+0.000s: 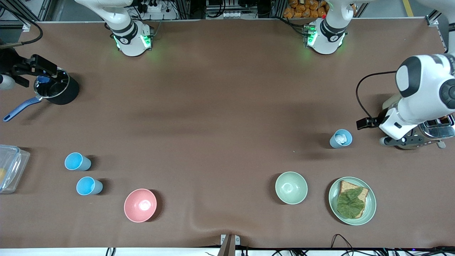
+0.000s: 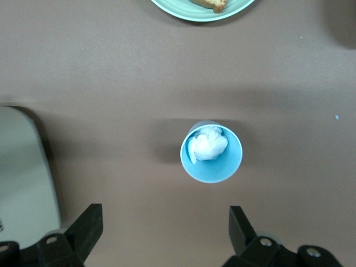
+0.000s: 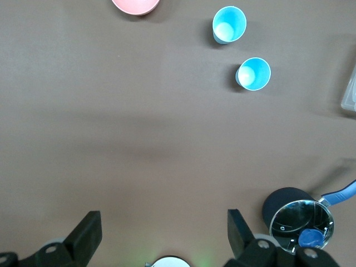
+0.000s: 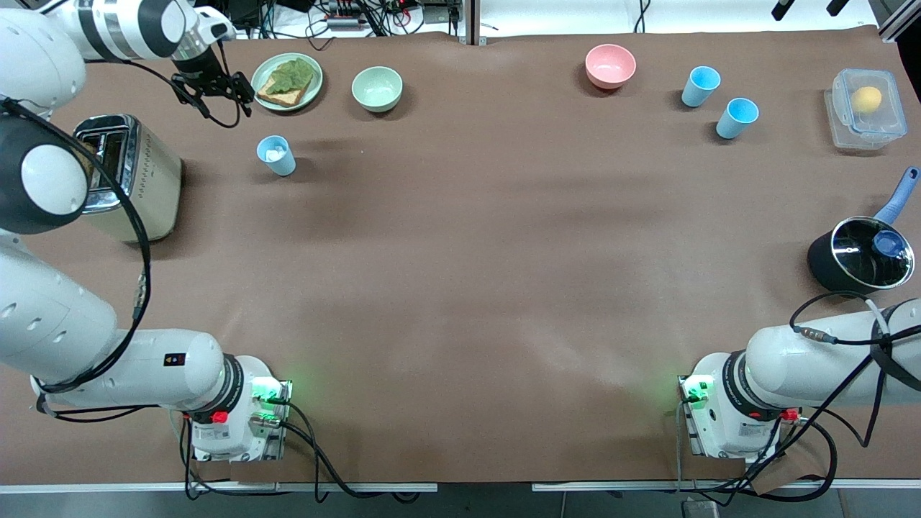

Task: Stack blue cups with both arms
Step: 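Move the left gripper down toward the blue cup beside the toaster, then grasp the blue cup with the left gripper while the right gripper reaches another cup, then carry the cup to mid-table with the left gripper while the right gripper lifts its cup, then set the cup down with the left gripper while the right gripper carries its cup over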

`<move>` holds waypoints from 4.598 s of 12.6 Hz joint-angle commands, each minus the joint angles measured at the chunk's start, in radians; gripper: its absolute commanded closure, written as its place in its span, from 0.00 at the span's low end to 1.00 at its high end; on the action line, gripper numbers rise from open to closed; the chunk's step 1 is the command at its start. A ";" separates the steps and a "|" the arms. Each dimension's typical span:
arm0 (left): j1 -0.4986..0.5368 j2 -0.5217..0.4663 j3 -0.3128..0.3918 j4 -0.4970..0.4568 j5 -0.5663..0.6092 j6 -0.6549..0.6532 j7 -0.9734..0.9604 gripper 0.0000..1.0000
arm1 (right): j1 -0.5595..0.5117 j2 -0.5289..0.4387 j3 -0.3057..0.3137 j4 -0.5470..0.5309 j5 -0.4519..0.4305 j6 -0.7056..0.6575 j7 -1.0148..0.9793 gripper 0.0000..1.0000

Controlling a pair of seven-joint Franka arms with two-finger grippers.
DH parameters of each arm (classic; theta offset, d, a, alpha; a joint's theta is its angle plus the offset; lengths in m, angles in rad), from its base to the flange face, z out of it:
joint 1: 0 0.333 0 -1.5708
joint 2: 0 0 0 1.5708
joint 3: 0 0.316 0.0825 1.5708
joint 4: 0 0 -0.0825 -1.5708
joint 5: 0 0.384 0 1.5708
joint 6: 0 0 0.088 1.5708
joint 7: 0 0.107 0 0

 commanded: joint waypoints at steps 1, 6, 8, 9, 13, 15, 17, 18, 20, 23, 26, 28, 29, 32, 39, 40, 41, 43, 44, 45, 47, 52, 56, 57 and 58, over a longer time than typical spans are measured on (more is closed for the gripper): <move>0.014 0.004 -0.009 -0.082 0.004 0.102 0.022 0.00 | 0.003 -0.007 0.000 0.006 -0.007 -0.009 0.004 0.00; 0.017 0.073 -0.009 -0.099 0.004 0.168 0.022 0.10 | 0.003 -0.007 0.000 0.005 -0.008 -0.011 0.004 0.00; 0.017 0.111 -0.011 -0.099 0.004 0.215 0.022 0.11 | 0.003 -0.006 0.000 0.006 -0.007 -0.014 0.007 0.00; 0.017 0.128 -0.011 -0.098 0.002 0.235 0.022 0.12 | 0.000 0.003 -0.001 0.006 -0.002 -0.014 0.004 0.00; 0.015 0.170 -0.012 -0.096 -0.039 0.278 0.022 0.23 | 0.019 0.095 0.002 0.005 0.010 -0.066 -0.004 0.00; 0.015 0.176 -0.012 -0.096 -0.039 0.278 0.023 0.42 | 0.011 0.111 -0.001 0.005 0.010 -0.058 -0.004 0.00; 0.014 0.179 -0.014 -0.096 -0.041 0.278 0.023 0.83 | -0.042 0.172 -0.007 0.023 0.001 -0.022 -0.005 0.00; 0.007 0.179 -0.014 -0.096 -0.041 0.278 0.022 1.00 | -0.079 0.206 -0.007 0.028 0.003 0.026 -0.020 0.00; 0.010 0.176 -0.047 -0.092 -0.048 0.278 0.014 1.00 | -0.130 0.276 -0.007 0.029 -0.003 0.115 -0.066 0.00; 0.009 0.158 -0.104 -0.084 -0.093 0.269 -0.006 1.00 | -0.150 0.399 -0.009 0.029 -0.025 0.271 -0.093 0.00; 0.007 0.118 -0.216 -0.079 -0.096 0.262 -0.151 1.00 | -0.150 0.547 -0.007 0.028 -0.089 0.435 -0.096 0.00; 0.006 0.113 -0.311 -0.066 -0.094 0.262 -0.297 1.00 | -0.139 0.623 -0.007 0.028 -0.097 0.517 -0.103 0.00; 0.003 0.115 -0.355 -0.063 -0.094 0.262 -0.366 1.00 | -0.130 0.644 -0.007 0.028 -0.100 0.529 -0.103 0.00; -0.070 0.127 -0.419 -0.026 -0.090 0.262 -0.576 1.00 | -0.104 0.691 -0.007 0.016 -0.195 0.670 -0.100 0.00; -0.347 0.278 -0.411 0.135 -0.070 0.269 -0.941 1.00 | -0.128 0.737 -0.007 -0.003 -0.197 0.681 -0.137 1.00; -0.380 0.306 -0.409 0.157 -0.055 0.269 -0.990 1.00 | -0.128 0.737 -0.007 -0.004 -0.197 0.681 -0.137 1.00; -0.403 0.340 -0.408 0.186 -0.026 0.269 -1.038 1.00 | -0.128 0.735 -0.007 -0.004 -0.197 0.681 -0.137 1.00; -0.448 0.398 -0.408 0.232 0.027 0.269 -1.130 1.00 | -0.128 0.734 -0.007 -0.004 -0.197 0.678 -0.139 1.00; -0.457 0.426 -0.406 0.250 0.030 0.269 -1.153 1.00 | -0.125 0.727 -0.006 -0.004 -0.197 0.669 -0.137 1.00; -0.462 0.443 -0.406 0.263 0.030 0.269 -1.155 1.00 | -0.113 0.717 -0.006 -0.003 -0.197 0.667 -0.136 1.00; -0.462 0.472 -0.406 0.270 0.056 0.269 -1.152 1.00 | -0.084 0.683 0.000 0.008 -0.197 0.597 -0.125 1.00; -0.453 0.474 -0.406 0.289 0.091 0.269 -1.143 0.10 | 0.043 0.576 0.003 0.016 -0.184 0.424 -0.006 1.00; -0.442 0.368 -0.406 0.289 0.091 0.225 -1.147 0.00 | 0.170 0.534 0.005 0.040 -0.067 0.344 0.176 1.00; -0.430 0.324 -0.406 0.292 0.091 0.187 -1.144 0.00 | 0.203 0.534 0.005 0.069 -0.053 0.301 0.215 1.00; -0.402 0.273 -0.406 0.290 0.093 0.152 -1.143 0.00 | 0.230 0.536 0.005 0.100 -0.043 0.255 0.267 1.00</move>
